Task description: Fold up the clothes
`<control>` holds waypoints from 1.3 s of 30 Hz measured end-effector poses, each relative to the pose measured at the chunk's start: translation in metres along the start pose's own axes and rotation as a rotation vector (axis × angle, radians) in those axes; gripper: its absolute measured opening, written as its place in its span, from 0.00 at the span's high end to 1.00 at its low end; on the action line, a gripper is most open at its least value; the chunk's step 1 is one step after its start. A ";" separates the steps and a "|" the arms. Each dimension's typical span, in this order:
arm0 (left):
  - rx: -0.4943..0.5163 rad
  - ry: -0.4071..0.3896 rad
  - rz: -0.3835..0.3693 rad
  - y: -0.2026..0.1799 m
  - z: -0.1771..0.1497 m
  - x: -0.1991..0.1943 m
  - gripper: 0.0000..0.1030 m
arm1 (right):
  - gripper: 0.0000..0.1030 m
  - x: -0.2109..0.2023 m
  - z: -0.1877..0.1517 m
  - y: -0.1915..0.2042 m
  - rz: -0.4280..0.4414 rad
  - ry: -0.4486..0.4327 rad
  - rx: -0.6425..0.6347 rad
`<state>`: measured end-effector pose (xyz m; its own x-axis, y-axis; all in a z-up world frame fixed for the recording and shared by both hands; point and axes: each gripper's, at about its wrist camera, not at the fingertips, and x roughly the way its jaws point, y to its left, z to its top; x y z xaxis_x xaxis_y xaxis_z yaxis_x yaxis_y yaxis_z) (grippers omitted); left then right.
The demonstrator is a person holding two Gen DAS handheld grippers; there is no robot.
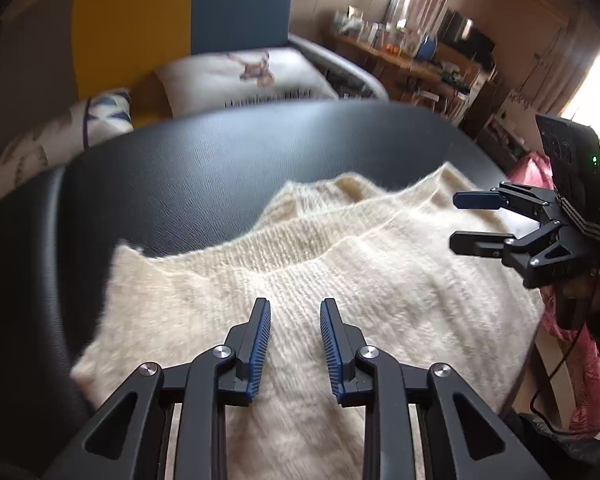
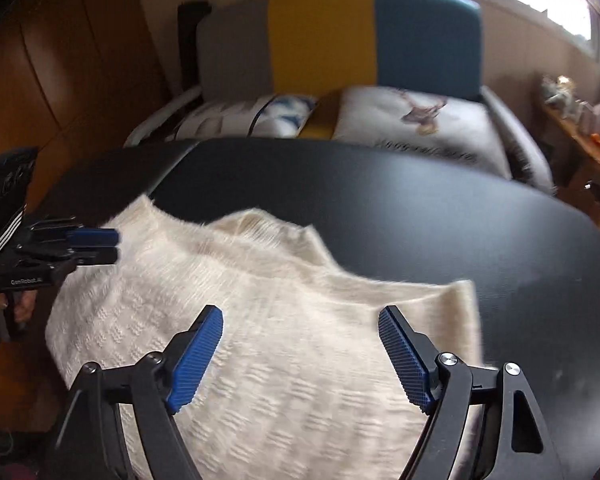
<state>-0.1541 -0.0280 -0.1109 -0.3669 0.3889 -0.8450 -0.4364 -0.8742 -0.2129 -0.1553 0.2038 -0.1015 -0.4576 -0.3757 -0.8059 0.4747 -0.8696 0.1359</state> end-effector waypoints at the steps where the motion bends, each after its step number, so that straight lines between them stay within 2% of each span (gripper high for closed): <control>1: -0.001 0.022 -0.007 0.002 -0.002 0.007 0.75 | 0.21 0.010 -0.001 0.006 0.010 0.026 0.002; 2: 0.003 0.029 -0.012 0.002 -0.006 0.011 0.76 | 0.22 0.020 -0.003 0.008 0.013 0.047 0.009; 4: 0.012 0.010 -0.010 0.001 -0.015 0.015 0.82 | 0.62 0.039 -0.006 0.010 -0.026 0.087 0.009; 5: 0.011 -0.010 -0.006 0.000 -0.019 0.014 0.89 | 0.91 0.047 -0.008 0.012 -0.034 0.104 0.011; 6: -0.017 -0.030 -0.011 0.001 -0.023 0.010 0.95 | 0.91 0.050 -0.011 0.016 -0.047 0.101 -0.004; 9: -0.083 -0.127 0.000 0.002 -0.032 -0.006 0.97 | 0.92 0.049 -0.018 0.032 -0.099 0.072 -0.075; 11: -0.119 -0.237 -0.016 0.001 -0.034 -0.024 0.97 | 0.93 0.042 -0.020 0.044 -0.147 0.053 -0.138; 13: -0.137 -0.321 -0.012 0.000 -0.029 -0.035 0.97 | 0.93 0.030 -0.015 0.055 -0.184 -0.001 -0.185; 15: -0.120 -0.362 0.048 -0.004 -0.020 -0.029 0.97 | 0.94 0.017 -0.007 0.059 -0.215 -0.069 -0.187; 19: -0.142 -0.266 0.102 0.010 -0.006 0.024 0.97 | 0.94 0.040 -0.001 0.049 -0.276 -0.075 -0.131; 21: -0.202 -0.208 0.051 0.025 -0.001 0.038 0.95 | 0.94 0.061 -0.006 0.038 -0.290 -0.050 -0.082; 25: -0.192 -0.194 0.048 0.023 -0.003 0.036 0.94 | 0.93 0.073 -0.014 0.022 -0.268 -0.044 0.021; 27: -0.186 -0.186 0.044 0.021 -0.003 0.032 0.94 | 0.93 0.073 -0.014 0.023 -0.267 -0.033 0.017; 29: -0.230 -0.201 0.006 0.031 0.001 0.021 0.90 | 0.93 0.071 -0.014 0.021 -0.249 -0.017 0.025; 32: -0.298 -0.272 0.006 0.050 -0.014 -0.018 0.87 | 0.91 0.068 -0.012 0.013 -0.193 -0.003 0.052; 34: -0.351 -0.328 0.001 0.069 -0.030 -0.049 0.83 | 0.87 0.058 -0.012 0.006 -0.140 -0.001 0.092; 35: -0.381 -0.343 0.000 0.080 -0.045 -0.063 0.82 | 0.78 0.051 -0.012 0.003 -0.123 -0.012 0.112; 36: -0.410 -0.357 -0.001 0.091 -0.060 -0.076 0.82 | 0.62 0.041 -0.013 0.002 -0.114 -0.038 0.126; 37: -0.439 -0.368 -0.003 0.101 -0.076 -0.089 0.81 | 0.53 0.029 -0.014 0.003 -0.107 -0.069 0.129; 38: -0.464 -0.362 -0.012 0.109 -0.095 -0.096 0.80 | 0.37 0.019 -0.016 0.007 -0.093 -0.098 0.122; 39: -0.489 -0.355 -0.025 0.117 -0.114 -0.103 0.79 | 0.31 0.008 -0.019 0.012 -0.076 -0.125 0.112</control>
<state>-0.0734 -0.2031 -0.1049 -0.6497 0.4111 -0.6394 -0.0513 -0.8629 -0.5027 -0.1394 0.1964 -0.1169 -0.5825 -0.3383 -0.7391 0.3513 -0.9247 0.1464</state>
